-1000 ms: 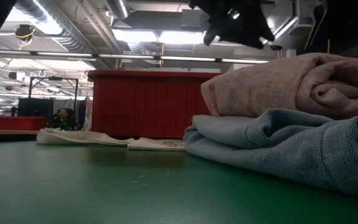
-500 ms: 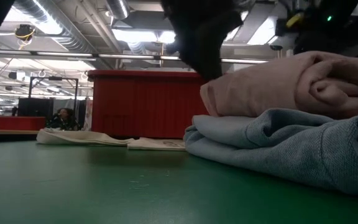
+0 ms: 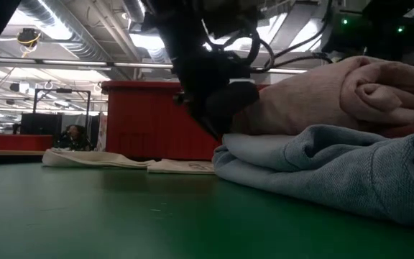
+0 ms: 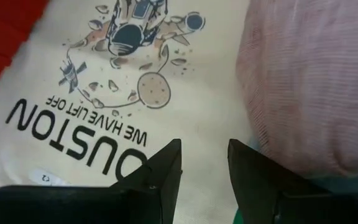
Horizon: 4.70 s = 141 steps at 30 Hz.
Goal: Fold Laundry from Bin
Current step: Fold the pink shirt from the red laundry basket
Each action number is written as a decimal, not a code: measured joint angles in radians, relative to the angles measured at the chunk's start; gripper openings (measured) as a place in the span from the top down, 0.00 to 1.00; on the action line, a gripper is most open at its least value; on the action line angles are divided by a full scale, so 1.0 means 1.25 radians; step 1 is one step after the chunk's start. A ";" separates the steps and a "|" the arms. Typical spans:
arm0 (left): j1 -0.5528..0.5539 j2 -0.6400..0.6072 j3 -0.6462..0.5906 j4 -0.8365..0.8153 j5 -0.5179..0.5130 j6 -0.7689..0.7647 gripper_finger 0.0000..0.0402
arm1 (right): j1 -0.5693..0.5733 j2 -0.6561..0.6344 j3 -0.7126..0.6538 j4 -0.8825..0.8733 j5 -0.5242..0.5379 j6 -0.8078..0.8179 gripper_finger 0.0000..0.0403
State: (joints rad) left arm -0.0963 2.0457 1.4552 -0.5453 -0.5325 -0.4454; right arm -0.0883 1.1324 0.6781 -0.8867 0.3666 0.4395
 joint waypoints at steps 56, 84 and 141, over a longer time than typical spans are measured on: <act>-0.221 0.256 0.295 0.203 -0.004 0.050 0.69 | 0.751 -0.068 -0.041 -0.164 -0.007 0.617 0.57; -0.256 0.232 0.585 -0.163 0.068 -0.135 0.69 | 0.750 -0.076 0.168 -0.340 -0.060 0.629 0.57; -0.232 0.134 0.403 -0.295 0.119 -0.304 0.69 | 0.132 -0.389 -0.177 -0.015 -0.402 0.483 0.57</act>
State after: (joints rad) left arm -0.3862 2.2128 1.9583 -0.9136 -0.3838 -0.8249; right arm 0.0772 0.6460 0.4564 -0.9059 -0.1365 1.0433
